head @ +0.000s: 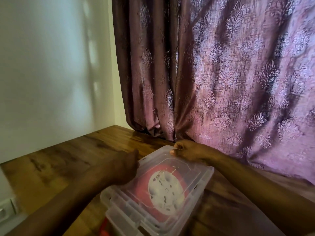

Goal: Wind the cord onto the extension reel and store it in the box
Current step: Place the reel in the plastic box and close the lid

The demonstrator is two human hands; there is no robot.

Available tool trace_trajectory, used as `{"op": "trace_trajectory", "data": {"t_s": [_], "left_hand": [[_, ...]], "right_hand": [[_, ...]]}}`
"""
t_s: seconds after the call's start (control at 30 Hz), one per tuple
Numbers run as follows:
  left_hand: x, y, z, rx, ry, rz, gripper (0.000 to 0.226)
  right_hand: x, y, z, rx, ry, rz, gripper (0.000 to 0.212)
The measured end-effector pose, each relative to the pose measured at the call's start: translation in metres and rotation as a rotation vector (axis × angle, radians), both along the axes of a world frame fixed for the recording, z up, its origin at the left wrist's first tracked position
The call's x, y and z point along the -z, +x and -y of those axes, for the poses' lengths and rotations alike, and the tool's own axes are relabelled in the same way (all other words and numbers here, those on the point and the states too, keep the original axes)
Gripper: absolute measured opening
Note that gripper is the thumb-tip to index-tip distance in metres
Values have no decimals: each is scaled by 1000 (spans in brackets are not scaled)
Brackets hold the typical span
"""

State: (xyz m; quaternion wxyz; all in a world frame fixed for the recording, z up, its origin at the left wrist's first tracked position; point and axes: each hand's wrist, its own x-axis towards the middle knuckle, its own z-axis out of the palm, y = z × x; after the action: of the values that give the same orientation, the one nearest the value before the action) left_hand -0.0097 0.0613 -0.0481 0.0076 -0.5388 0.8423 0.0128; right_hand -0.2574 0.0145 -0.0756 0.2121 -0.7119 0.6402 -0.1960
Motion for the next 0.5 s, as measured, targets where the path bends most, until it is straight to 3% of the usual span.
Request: {"op": "trace_trajectory", "data": {"t_s": [0.17, 0.3, 0.5], "left_hand": [[5, -19, 42, -61, -129, -138, 30], [-1, -32, 77, -69, -181, -140, 33], [3, -27, 105, -140, -157, -167, 35]], "right_hand": [[-7, -10, 25, 158, -36, -56, 26], [-17, -14, 40, 282, -45, -56, 26], [-21, -6, 48, 249, -61, -185, 21]]}}
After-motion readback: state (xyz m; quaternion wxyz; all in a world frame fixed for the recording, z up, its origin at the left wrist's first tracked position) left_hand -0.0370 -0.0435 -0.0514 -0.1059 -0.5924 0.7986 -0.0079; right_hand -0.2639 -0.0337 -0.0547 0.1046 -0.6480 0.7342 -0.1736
